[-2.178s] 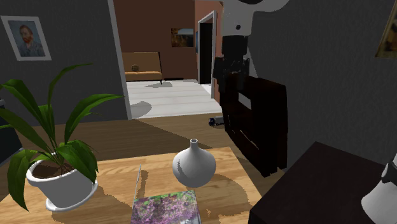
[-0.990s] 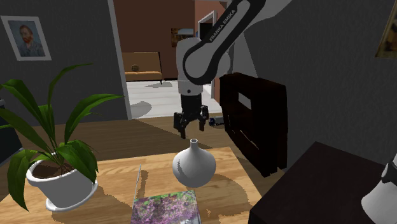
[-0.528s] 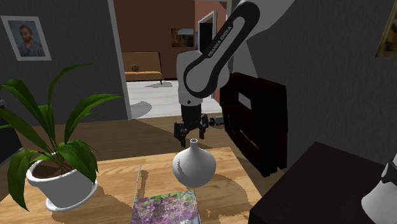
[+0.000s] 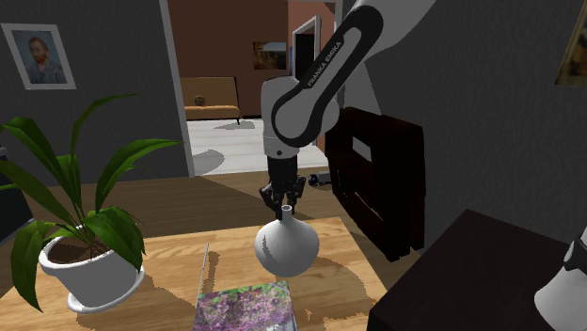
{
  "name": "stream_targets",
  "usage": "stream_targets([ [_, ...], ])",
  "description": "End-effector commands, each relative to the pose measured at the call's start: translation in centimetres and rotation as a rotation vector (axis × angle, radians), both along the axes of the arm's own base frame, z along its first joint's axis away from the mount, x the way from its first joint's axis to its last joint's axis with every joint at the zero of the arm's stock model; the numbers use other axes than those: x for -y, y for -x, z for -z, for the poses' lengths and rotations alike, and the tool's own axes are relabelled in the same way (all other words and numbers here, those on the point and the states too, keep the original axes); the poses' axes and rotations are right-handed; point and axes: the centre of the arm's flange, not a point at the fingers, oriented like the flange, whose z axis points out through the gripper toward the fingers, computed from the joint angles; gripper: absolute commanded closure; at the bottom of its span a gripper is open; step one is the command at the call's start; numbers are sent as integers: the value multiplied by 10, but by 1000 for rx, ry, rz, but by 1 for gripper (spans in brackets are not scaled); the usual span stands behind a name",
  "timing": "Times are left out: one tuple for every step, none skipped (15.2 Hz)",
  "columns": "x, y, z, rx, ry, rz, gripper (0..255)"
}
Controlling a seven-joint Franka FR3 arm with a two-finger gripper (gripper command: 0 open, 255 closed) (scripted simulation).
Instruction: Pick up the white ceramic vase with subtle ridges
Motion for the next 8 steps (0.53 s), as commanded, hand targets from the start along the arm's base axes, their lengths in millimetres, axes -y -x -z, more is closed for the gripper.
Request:
stream_targets([
  [0, 0, 1, -2, 1, 0, 255],
  [0, 0, 1, -2, 1, 0, 255],
  [0, 0, 0, -2, 0, 0, 255],
  [0, 0, -5, -2, 0, 0, 255],
  [0, 0, -10, -2, 0, 0, 255],
  [0, 0, -15, -2, 0, 0, 255],
  [0, 0, -21, -2, 0, 0, 255],
  [0, 0, -26, -2, 0, 0, 255],
])
